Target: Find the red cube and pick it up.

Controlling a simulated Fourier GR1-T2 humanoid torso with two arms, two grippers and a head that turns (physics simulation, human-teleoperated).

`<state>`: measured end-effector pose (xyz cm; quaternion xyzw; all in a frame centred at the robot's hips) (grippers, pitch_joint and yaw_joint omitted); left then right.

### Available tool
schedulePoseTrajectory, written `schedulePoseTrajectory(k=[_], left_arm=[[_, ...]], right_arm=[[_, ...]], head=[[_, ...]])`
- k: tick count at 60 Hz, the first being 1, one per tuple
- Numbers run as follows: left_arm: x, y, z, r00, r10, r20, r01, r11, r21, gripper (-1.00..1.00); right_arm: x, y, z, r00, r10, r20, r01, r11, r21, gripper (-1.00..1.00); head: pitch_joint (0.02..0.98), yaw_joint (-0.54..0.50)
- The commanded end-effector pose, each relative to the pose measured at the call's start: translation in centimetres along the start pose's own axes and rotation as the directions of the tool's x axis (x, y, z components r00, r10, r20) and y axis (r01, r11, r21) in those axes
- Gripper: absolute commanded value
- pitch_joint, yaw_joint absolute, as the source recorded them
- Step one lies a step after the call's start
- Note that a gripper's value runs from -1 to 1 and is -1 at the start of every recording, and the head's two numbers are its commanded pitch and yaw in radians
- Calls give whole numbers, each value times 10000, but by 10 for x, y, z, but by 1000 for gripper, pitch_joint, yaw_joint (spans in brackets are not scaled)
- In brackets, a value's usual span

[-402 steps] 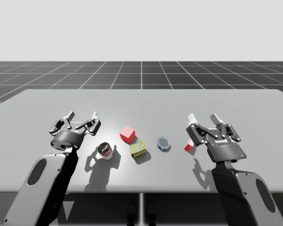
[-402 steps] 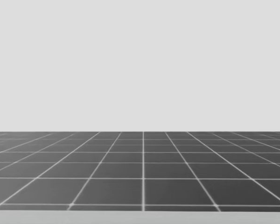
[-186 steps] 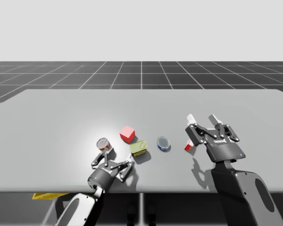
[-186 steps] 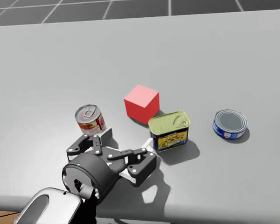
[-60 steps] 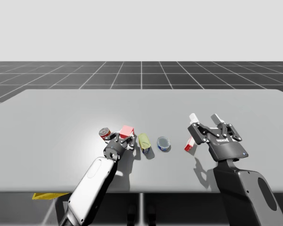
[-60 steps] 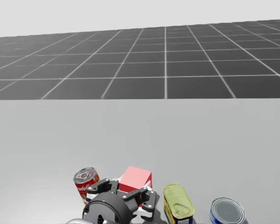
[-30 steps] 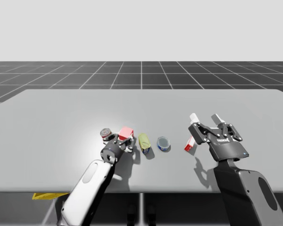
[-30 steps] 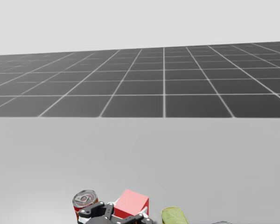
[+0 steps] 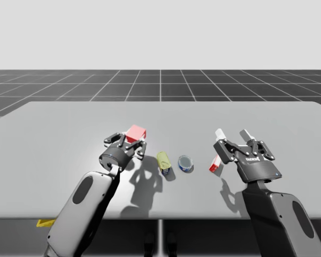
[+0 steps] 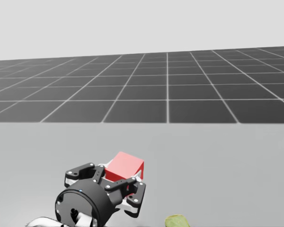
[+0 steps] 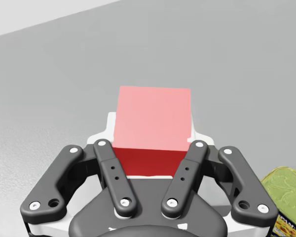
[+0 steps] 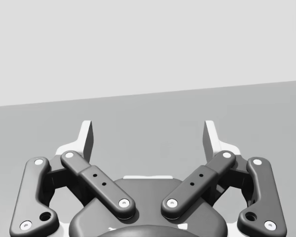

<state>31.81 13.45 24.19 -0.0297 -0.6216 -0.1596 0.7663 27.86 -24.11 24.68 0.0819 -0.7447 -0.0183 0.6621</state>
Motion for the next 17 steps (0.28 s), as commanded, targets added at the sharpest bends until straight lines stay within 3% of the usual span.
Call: schedulePoseTrajectory(k=[1,15,17], left_arm=[[42,0,2,9946,-299,998,386,9955,-864,999],[76,10,8,9806,-276,1939,355,9987,-374,1000],[86,13,11,9749,-183,2221,249,9993,-268,1000]], right_arm=[[0,0,0,10000,17,-15,-17,10000,0,-1000],[-1,0,0,9999,76,-75,-76,10000,-25,-1000],[-1,0,0,9999,74,-82,-75,10000,-60,-1000]], head=[[408,118],[406,118],[406,119]])
